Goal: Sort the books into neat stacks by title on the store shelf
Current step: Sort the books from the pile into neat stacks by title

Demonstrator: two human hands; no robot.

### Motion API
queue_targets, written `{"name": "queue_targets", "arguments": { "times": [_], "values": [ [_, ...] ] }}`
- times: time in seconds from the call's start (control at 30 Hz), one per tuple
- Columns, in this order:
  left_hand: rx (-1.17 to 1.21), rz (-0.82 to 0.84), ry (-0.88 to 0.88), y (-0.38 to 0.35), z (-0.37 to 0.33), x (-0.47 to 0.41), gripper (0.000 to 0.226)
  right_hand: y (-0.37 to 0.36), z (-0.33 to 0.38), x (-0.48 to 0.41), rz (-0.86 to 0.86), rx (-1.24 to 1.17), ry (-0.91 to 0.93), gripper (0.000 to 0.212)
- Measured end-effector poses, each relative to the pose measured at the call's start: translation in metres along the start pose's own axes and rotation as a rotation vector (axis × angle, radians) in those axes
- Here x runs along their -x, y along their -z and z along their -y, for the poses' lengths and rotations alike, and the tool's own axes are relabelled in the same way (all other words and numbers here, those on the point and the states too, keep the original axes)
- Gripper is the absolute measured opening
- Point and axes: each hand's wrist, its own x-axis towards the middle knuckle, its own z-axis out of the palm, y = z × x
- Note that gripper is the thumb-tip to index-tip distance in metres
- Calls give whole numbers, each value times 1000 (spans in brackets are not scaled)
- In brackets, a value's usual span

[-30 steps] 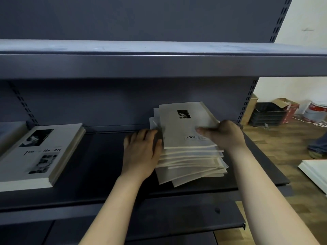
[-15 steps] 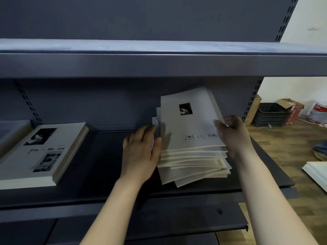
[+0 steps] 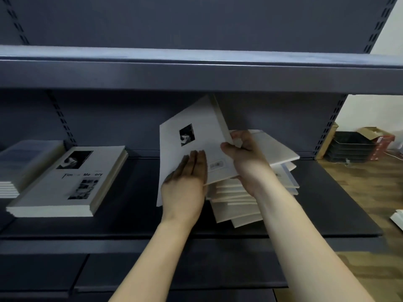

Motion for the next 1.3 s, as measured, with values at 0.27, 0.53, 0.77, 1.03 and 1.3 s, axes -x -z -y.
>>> {"name": "queue_targets", "arguments": {
  "times": [0.27, 0.53, 0.77, 1.03, 1.3],
  "values": [
    [631, -279, 517, 19, 48, 18, 29, -47, -22, 18, 278, -10, -289, 43],
    [1644, -440, 943, 35, 42, 34, 25, -79, -75, 34, 243, -332, -357, 36],
    [1520, -378, 885, 39, 48, 50, 29, -74, -79, 33, 101, -420, -191, 38],
    [1467, -301, 732, 49, 68, 63, 38, -75, -79, 27, 80, -314, -255, 4],
    [1299, -96, 671, 51, 123, 68, 44, -119, -80, 17, -4, -219, -130, 24]
  ]
}}
